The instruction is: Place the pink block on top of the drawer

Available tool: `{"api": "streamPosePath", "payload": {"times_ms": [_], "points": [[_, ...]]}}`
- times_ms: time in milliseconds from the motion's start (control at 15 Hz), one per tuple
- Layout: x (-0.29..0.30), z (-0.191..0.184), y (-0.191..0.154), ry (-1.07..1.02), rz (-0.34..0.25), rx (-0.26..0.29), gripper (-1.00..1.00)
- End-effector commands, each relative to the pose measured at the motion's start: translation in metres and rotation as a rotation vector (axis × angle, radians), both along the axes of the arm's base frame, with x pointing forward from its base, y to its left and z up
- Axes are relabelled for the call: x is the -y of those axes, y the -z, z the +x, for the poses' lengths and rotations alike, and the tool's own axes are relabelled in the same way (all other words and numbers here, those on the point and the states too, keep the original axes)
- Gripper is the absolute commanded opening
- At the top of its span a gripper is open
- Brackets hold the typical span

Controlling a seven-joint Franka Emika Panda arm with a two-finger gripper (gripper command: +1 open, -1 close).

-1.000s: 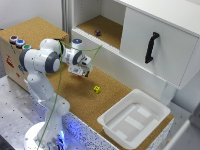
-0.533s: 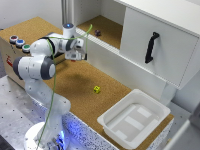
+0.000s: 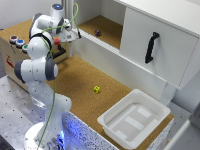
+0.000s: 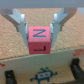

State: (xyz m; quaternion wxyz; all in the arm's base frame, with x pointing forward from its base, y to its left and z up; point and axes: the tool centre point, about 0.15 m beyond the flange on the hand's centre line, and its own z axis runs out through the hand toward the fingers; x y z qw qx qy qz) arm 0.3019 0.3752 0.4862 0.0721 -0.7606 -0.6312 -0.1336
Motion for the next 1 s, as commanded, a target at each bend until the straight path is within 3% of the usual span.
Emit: {"api": "streamPosePath", "payload": {"times_ms": [0,267,467,667,733,933], "points": [[-0.074,-0.007,-0.02,-0.208,-0.165,-0.066,-1.0],[-0.105,-0.017,-0.012,-0.28,-0.197,-0.068,-1.0],[-0.11,-0.02,0.012,-0.287,-0.259,-0.059,-1.0],[-0.107,-0.026,0.036,-0.274,-0.289,-0.085,-1.0],[-0.105,-0.027,0.041,-0.253,-0.288,-0.1,1.0],[-0.099,-0.029,0.027,-0.239,-0.26,-0.088,1.0]]}}
